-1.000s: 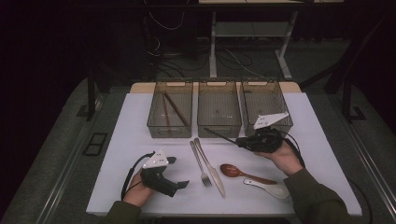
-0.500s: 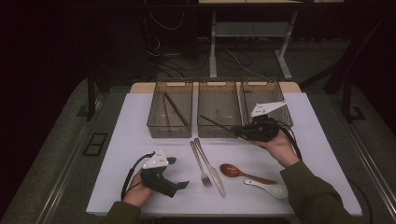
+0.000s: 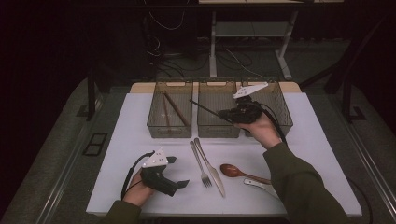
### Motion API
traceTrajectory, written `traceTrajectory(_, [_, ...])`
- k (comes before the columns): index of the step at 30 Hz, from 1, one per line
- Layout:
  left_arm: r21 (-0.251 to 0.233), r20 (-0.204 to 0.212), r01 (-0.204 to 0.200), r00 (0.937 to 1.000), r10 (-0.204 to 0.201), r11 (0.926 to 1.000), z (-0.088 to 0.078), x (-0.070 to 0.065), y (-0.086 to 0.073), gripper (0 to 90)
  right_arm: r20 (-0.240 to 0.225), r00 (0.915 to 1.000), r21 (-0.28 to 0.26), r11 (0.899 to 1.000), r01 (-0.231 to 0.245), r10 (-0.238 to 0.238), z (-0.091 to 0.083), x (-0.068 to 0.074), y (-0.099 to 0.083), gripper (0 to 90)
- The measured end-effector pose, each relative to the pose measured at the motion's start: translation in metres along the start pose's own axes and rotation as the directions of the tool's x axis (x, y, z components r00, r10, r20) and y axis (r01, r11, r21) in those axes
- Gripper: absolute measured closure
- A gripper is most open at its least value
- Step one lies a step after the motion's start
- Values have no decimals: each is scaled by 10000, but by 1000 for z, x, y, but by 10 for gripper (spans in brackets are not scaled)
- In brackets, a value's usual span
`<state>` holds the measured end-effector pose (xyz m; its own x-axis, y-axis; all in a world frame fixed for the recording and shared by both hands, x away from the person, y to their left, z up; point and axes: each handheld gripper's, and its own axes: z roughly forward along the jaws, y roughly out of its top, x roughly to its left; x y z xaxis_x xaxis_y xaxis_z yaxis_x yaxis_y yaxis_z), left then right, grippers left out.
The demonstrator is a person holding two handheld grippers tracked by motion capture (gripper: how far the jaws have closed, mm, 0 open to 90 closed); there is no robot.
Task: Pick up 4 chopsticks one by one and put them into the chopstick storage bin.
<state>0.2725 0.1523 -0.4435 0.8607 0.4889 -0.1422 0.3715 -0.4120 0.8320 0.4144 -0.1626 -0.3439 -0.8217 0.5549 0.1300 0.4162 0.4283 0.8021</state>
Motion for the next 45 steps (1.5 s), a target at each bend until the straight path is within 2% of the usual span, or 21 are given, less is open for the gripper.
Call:
traceTrajectory(9, [82,-71,-33,10000,34,10000,0,0,1,4,168,9999,96,9999,32,-34,28,0,29,858])
traceTrajectory(15, [129,-58,-91,9999,91,9999,2,1,2,5,207,9998,281,9996,-41,35,47,1,42,858])
traceTrajectory(18, [83,-247,-19,9997,21,10000,3,1,2,41,257,9996,361,9993,-91,82,56,1,49,858])
traceTrajectory(27, [42,-223,17,9997,-16,10000,2,2,2,43,445,9988,703,9973,-211,179,84,8,69,858])
traceTrajectory(36, [14,-212,79,9997,-78,10000,-1,0,1,44,681,9976,1158,9931,-168,89,110,11,82,858])
traceTrajectory(45, [-108,-153,35,9999,-36,9999,-1,1,1,44,944,9951,1609,9860,-431,281,142,10,91,858])
